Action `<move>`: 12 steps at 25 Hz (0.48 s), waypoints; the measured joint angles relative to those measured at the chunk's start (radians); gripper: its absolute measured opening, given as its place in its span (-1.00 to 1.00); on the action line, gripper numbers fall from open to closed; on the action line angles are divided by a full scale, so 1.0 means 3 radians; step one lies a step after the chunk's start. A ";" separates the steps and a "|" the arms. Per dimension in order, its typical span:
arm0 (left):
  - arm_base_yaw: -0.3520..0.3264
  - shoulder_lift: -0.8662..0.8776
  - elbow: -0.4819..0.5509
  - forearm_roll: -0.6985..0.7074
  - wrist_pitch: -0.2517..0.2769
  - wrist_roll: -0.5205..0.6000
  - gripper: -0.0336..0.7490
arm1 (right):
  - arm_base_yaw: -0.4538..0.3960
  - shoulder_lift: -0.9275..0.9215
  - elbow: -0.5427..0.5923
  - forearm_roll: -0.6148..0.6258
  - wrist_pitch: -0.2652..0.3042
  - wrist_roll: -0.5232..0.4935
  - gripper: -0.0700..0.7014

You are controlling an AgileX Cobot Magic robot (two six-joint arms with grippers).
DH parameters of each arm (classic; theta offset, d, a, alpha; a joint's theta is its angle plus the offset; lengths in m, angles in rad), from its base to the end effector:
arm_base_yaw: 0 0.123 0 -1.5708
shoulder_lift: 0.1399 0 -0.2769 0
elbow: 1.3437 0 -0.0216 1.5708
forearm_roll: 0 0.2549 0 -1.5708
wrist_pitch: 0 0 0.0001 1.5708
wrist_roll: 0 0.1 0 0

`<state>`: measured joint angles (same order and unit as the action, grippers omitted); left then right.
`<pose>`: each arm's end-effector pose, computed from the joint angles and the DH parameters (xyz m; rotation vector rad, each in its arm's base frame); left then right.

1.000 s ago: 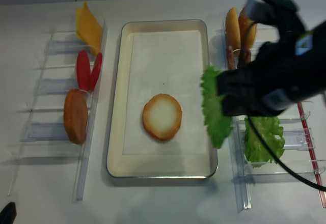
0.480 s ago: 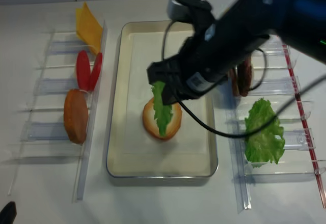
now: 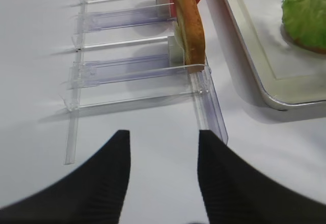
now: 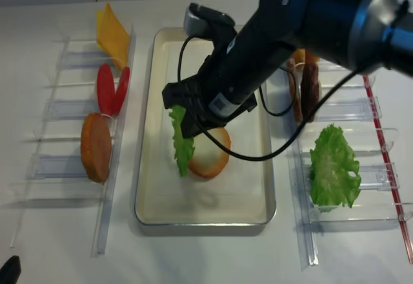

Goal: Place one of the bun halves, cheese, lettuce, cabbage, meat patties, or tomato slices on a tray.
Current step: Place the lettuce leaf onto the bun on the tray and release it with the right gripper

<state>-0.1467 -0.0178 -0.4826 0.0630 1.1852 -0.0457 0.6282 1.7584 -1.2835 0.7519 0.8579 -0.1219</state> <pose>0.0086 0.0046 0.2598 0.1016 2.1644 -0.0336 0.2712 0.2609 0.2329 -0.4749 2.7858 1.0267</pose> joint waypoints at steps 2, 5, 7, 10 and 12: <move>0.0000 0.0000 0.0000 0.0000 0.0000 0.0000 -0.16 | 0.0000 0.0047 0.0000 -0.0049 -0.0006 -0.0008 -0.69; 0.0000 0.0000 0.0000 0.0000 0.0000 0.0000 -0.16 | 0.0000 0.0079 0.0000 -0.0258 -0.0006 0.0049 -0.69; 0.0000 0.0000 0.0000 0.0000 0.0000 0.0000 -0.16 | 0.0000 0.0079 -0.0005 -0.0471 -0.0006 0.0167 -0.69; 0.0000 0.0000 0.0000 0.0000 0.0000 0.0000 -0.16 | 0.0000 0.0079 -0.0005 -0.0779 -0.0006 0.0324 -0.69; 0.0000 0.0000 0.0000 0.0000 0.0000 0.0000 -0.16 | 0.0000 0.0079 -0.0005 -0.0899 -0.0006 0.0379 -0.69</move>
<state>-0.1467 -0.0178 -0.4826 0.0630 1.1852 -0.0457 0.6282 1.7819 -1.2850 0.4821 0.8563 -0.0083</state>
